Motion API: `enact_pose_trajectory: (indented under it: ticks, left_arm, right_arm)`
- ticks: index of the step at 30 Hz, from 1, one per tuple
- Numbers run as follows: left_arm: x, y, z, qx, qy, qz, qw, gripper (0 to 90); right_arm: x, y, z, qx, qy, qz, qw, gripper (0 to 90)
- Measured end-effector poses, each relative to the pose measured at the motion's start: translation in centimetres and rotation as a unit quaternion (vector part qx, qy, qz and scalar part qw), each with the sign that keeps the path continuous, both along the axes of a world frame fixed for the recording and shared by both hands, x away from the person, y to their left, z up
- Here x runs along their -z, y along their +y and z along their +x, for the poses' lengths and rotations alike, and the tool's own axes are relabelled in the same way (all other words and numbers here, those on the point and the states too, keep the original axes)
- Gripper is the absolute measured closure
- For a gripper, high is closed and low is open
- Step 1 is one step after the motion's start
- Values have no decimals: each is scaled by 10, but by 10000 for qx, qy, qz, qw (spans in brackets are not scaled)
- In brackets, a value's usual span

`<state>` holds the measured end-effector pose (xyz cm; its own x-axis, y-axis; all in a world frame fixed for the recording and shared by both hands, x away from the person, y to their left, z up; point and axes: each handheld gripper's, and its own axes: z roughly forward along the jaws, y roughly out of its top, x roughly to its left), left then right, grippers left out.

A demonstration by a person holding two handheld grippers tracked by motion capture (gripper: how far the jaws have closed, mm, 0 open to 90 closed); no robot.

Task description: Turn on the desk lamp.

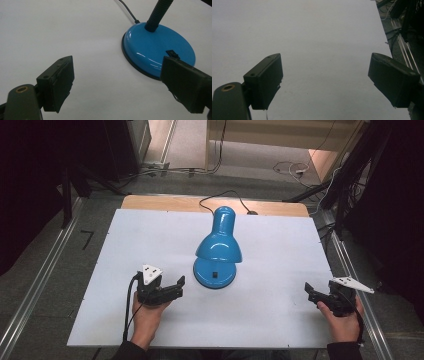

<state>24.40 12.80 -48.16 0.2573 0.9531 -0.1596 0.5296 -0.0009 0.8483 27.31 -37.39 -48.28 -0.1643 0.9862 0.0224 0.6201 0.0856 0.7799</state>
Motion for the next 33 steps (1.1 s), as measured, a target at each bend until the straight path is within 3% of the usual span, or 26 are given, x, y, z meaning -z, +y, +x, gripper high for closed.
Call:
enact_pose_trajectory:
  ticks: [33]
  left_arm:
    - [3,-37,20,328,57,94,9994,173]
  right_arm:
    - [0,-1,0,32,5,14,10000,117]
